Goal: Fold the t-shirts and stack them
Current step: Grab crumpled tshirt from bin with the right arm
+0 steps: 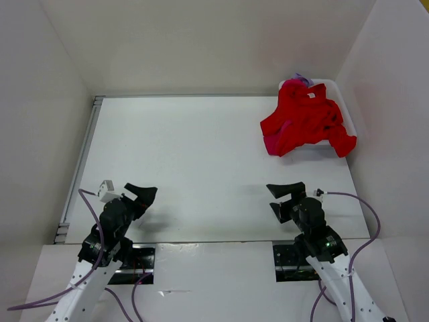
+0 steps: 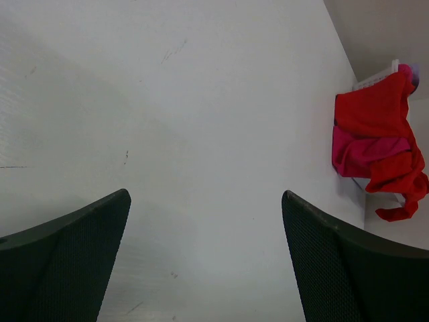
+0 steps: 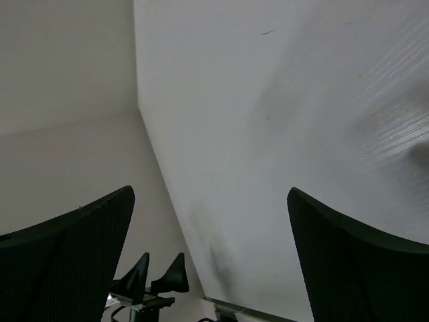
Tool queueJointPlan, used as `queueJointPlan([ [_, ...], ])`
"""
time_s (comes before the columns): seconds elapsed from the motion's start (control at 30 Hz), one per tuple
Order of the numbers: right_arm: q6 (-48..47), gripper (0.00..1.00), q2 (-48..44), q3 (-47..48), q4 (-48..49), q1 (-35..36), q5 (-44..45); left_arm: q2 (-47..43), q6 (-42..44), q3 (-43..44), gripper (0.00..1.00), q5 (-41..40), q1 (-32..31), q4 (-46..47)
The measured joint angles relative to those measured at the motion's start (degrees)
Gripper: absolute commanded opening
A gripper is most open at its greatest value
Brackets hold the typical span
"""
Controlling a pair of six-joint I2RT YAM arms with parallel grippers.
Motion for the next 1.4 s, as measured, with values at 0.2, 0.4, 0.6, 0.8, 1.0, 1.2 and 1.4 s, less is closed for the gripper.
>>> queueJointPlan([
  [0.2, -0.79, 0.99, 0.0, 0.02, 0.55, 0.0, 0.13, 0.0, 0.28, 0.0, 1.0, 0.0, 0.0, 0.2],
  [0.4, -8.35, 0.99, 0.15, 1.73, 8.7, 0.0, 0.46, 0.0, 6.69, 2.69, 1.0, -1.03, 0.0, 4.68],
  [0.6, -30.03, 0.99, 19.02, 24.44, 10.34, 0.0, 8.11, 12.07, 26.45, 21.9, 1.0, -8.2, -0.07, 13.84],
  [0.8, -58.36, 0.99, 48.06, 54.58, 16.7, -0.28, 23.1, 33.18, 48.52, 37.27, 1.0, -10.99, -0.04, 27.1],
  [1.0, -75.6, 0.99, 63.93, 63.25, 20.72, -9.4, 22.67, 44.72, 61.44, 40.06, 1.0, -5.55, -0.61, 30.1],
  [1.2, -81.13, 0.98, 80.21, 73.79, 20.9, -19.21, 22.84, 47.5, 68.52, 38.88, 1.0, 0.24, -2.34, 32.24],
  [1.4, -78.16, 0.81, 95.27, 80.94, 17.4, -26.27, 18.62, 53.64, 76.19, 37.99, 1.0, 3.13, -2.43, 37.42],
])
